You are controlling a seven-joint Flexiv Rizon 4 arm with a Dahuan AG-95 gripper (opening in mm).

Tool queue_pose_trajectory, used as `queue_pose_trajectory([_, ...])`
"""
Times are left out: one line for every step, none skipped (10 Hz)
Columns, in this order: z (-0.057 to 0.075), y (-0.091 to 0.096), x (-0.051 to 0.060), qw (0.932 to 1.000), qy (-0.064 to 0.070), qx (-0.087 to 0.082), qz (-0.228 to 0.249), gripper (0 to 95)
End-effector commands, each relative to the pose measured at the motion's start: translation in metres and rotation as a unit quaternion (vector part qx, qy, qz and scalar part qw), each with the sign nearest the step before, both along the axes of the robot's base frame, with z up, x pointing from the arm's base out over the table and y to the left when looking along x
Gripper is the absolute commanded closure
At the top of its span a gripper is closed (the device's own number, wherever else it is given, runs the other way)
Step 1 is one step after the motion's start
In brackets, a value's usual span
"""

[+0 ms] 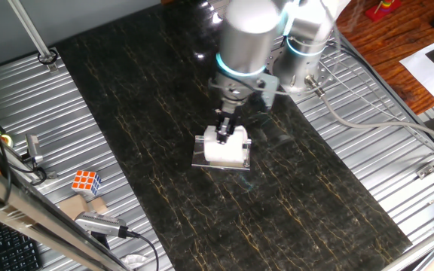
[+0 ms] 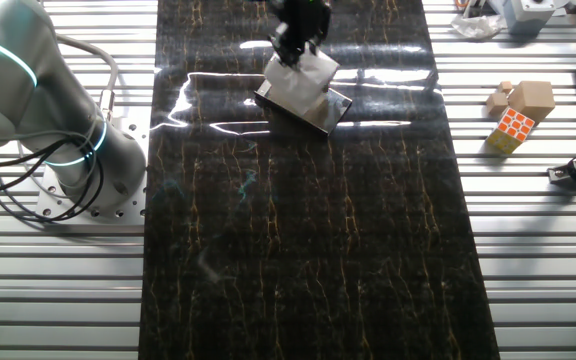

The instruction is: Take the roll of paper down from the shelf

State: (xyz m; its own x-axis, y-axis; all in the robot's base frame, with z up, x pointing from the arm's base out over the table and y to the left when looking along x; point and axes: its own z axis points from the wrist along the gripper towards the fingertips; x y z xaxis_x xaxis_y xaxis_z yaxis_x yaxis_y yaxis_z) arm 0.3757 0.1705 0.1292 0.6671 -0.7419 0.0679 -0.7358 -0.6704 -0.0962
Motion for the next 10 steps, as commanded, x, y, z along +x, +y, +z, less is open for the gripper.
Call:
queue_pose_trajectory([-0.002,0.008,-0.007,0.9999,-0.001,0.000,-0.011,95.0])
queue_pose_trajectory([-0.005,0.013,-0.014,0.9998,-0.003,0.001,-0.019,95.0])
queue_pose_trajectory([-0.006,0.017,-0.019,0.9996,-0.003,0.004,-0.027,95.0])
queue_pose_trajectory([-0.001,0.024,-0.022,0.9995,-0.002,0.003,-0.032,95.0])
queue_pose_trajectory([0.003,0.026,-0.022,0.9994,-0.001,0.002,-0.034,95.0])
queue_pose_trajectory([0.007,0.027,-0.022,0.9993,0.001,0.003,-0.036,95.0])
queue_pose_trajectory([0.008,0.027,-0.022,0.9994,0.001,0.005,-0.035,95.0])
queue_pose_trajectory([0.008,0.027,-0.022,0.9994,0.002,0.008,-0.033,95.0])
queue_pose_trajectory([0.009,0.027,-0.022,0.9993,0.005,0.014,-0.035,95.0])
queue_pose_trajectory([0.012,0.028,-0.023,0.9991,0.007,0.017,-0.038,95.0])
